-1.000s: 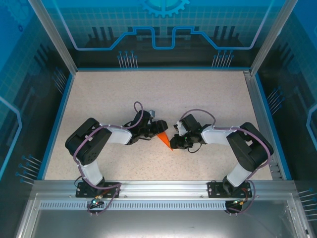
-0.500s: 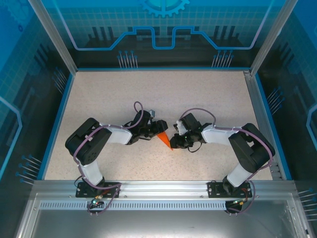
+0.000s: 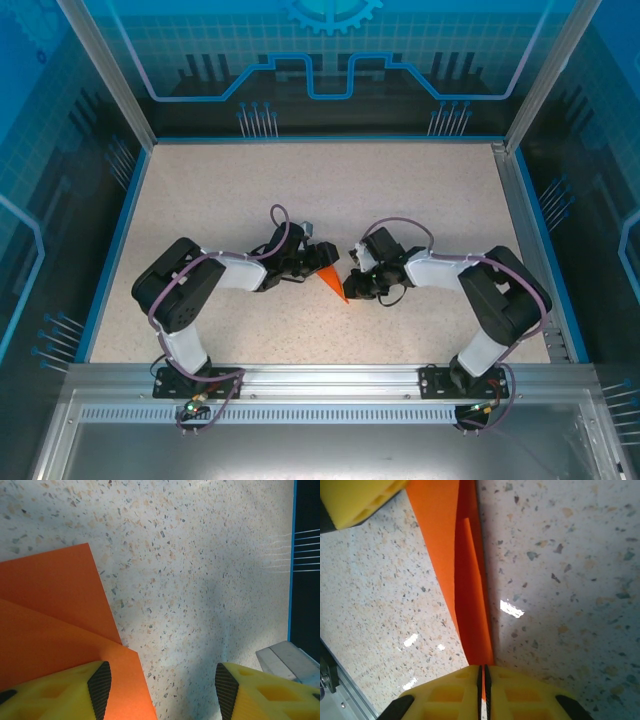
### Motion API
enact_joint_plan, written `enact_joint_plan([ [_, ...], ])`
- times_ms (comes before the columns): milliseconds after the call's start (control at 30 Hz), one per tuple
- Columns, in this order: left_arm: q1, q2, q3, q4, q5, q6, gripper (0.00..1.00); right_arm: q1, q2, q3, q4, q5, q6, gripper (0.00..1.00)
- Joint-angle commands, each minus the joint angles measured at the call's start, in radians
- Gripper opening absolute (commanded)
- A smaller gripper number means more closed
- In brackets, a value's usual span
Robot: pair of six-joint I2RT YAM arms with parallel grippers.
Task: Fold a paper plane with a square sheet of paper (pick it up from the middle)
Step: Fold the wing for the fifth time at the center of the table.
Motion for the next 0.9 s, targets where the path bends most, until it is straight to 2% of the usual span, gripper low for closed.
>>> enact_joint_plan([
  [0,0.017,0.037,0.000,-0.108,-0.017,0.033,0.61,0.013,0.022,-0.008,-0.007,-0.020,-0.008,0.12],
  [167,0.017,0.044,0.002,-0.108,-0.016,0.034,0.61,0.013,0.019,-0.010,-0.020,-0.003,-0.012,0.11],
  [533,0.017,0.044,0.008,-0.117,-0.014,0.032,0.61,0.016,-0.053,0.015,-0.062,0.021,-0.035,0.21],
  [867,0.018,0.046,0.010,-0.120,-0.012,0.033,0.61,0.038,-0.056,0.032,-0.064,0.023,-0.047,0.23],
])
